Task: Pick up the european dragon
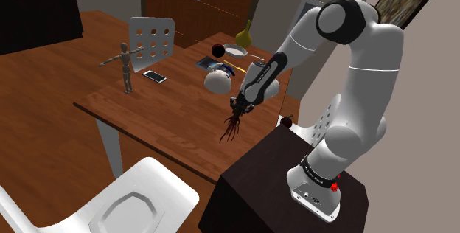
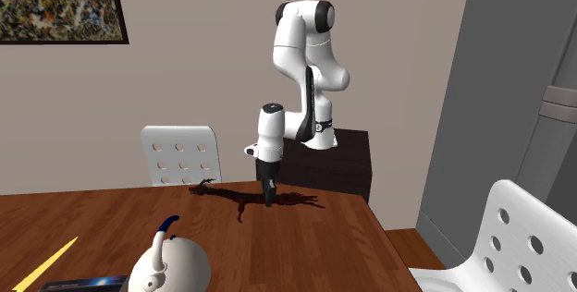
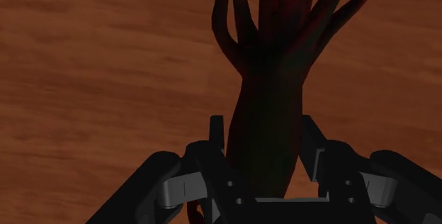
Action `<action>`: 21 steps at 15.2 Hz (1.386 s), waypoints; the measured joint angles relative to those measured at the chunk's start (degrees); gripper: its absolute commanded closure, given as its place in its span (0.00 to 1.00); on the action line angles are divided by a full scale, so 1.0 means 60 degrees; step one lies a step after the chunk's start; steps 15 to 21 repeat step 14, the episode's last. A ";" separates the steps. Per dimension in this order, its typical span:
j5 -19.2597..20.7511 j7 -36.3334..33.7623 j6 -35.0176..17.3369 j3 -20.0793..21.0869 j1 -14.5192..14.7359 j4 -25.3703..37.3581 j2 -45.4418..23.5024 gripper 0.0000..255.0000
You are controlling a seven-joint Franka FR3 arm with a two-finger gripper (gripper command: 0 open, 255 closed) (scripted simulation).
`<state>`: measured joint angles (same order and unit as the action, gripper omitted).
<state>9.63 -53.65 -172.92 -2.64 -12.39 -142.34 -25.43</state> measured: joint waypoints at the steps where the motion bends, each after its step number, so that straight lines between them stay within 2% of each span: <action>1: -0.0009 0.0003 0.0080 0.0016 -0.0005 -0.0021 0.0099 1.00; 14: -0.0308 0.0330 0.1591 0.0355 -0.0281 -0.0431 0.2014 1.00; 21: -0.0308 0.0330 0.1591 0.0355 -0.0281 -0.0431 0.2014 1.00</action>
